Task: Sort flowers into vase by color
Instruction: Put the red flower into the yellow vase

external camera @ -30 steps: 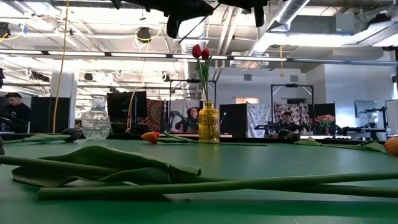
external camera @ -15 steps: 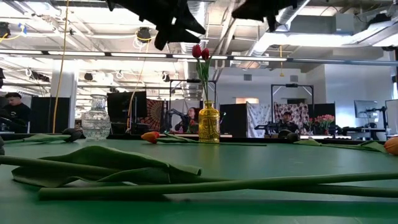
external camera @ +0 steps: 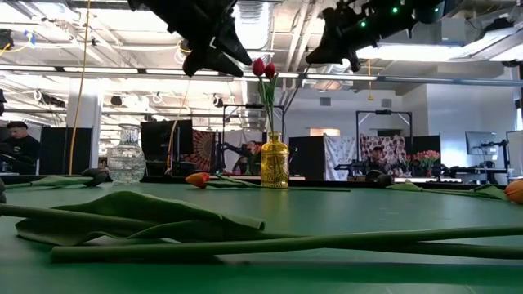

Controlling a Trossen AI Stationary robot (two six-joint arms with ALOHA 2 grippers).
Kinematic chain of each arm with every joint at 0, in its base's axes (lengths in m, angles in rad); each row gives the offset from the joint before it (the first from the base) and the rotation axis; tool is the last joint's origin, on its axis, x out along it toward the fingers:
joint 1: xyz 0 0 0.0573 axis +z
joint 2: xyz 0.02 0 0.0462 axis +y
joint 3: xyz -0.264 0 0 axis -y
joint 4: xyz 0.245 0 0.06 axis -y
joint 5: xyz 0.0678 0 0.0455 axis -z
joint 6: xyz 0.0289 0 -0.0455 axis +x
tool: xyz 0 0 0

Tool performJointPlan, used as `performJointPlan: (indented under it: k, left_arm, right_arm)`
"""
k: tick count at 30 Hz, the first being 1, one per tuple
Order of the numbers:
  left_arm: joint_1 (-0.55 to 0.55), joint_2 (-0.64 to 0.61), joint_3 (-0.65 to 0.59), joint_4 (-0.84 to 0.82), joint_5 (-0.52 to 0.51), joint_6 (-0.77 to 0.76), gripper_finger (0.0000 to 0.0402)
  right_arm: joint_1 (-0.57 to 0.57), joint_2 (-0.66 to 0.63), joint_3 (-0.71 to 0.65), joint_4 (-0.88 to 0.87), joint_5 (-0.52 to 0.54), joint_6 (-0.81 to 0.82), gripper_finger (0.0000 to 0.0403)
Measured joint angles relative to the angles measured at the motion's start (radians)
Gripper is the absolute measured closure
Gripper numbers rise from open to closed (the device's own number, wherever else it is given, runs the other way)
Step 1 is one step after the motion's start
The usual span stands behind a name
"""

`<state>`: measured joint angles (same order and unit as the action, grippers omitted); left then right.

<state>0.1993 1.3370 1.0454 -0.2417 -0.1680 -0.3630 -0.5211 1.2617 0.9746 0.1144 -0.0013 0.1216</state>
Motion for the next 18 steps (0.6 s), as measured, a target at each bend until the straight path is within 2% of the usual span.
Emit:
performJointPlan:
  k: [10, 18]
  left_arm:
    - [0.009, -0.112, 0.000, -0.086, -0.179, 0.035, 0.0240]
    - [0.024, -0.144, 0.001, -0.149, -0.197, 0.037, 0.0240]
  right_arm:
    - [-0.004, 0.072, 0.015, 0.019, -0.027, -0.003, 0.0377]
    - [-0.003, 0.147, 0.129, -0.067, -0.026, -0.053, 0.0377]
